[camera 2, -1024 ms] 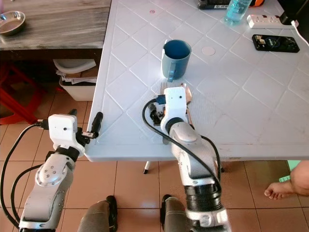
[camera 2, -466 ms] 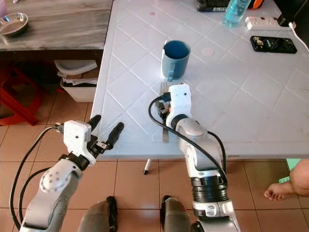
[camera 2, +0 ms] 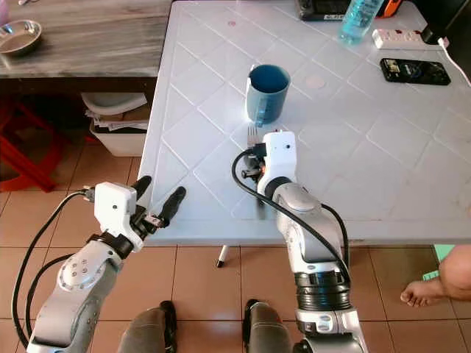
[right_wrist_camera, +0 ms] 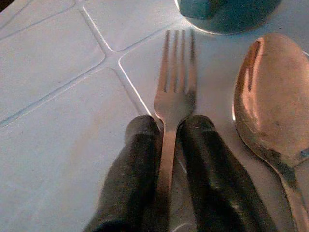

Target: Setting the table

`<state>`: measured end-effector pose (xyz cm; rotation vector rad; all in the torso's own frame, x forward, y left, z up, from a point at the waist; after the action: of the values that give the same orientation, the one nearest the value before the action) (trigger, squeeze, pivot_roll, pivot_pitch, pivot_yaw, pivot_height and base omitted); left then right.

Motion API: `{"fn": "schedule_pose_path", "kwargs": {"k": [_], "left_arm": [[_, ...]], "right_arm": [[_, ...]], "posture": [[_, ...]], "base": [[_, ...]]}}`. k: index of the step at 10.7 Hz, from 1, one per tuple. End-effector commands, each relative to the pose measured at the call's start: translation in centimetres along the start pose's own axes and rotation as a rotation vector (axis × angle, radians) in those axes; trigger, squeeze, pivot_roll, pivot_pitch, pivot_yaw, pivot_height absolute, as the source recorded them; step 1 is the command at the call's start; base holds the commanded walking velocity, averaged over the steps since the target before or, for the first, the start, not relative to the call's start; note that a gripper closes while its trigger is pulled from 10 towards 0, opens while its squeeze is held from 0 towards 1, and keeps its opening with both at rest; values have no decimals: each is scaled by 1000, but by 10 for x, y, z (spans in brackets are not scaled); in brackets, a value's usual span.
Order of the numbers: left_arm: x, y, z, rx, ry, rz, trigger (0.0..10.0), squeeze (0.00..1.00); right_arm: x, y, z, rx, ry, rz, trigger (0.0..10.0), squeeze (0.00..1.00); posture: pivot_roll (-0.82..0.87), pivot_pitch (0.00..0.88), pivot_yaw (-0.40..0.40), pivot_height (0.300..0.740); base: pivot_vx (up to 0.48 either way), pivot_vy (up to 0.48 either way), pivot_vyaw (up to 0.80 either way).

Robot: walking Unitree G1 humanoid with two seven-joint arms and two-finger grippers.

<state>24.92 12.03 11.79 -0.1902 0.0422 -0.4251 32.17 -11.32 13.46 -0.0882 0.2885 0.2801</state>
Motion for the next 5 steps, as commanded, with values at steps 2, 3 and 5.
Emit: {"fn": "schedule_pose_path", "kwargs": {"k": [2,3,5], "left_arm": [[0,6,-5,-18,26,48,10000,0],[1,11,-6,-21,24,81,10000,0],[5,14,-4,-8,10,103,10000,0]], "right_arm": [[-9,8,-67,117,261,10,0,0],[-10,16,-56,78,199,45,0,0],[-10,24,-46,48,141,64,0,0]], "posture": [[-21,227,20,740],[-27,220,20,740],[-32,213,17,740]], "base": [[0,0,0],[0,0,0],[0,471,0]]}}
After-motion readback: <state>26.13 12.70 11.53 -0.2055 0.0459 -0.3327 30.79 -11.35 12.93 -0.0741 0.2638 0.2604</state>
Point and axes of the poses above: a point about 5 cm out from each wrist's last joint towards the gripper, its own x axis pointing out of the wrist towards the gripper, its own z axis along the axis of the wrist's last joint, y = z × x, the point moved 1 cm from there along x, pointing out of the wrist towards the gripper, and after that the axes turned 9 degrees about -x, right-handed, at the moved point
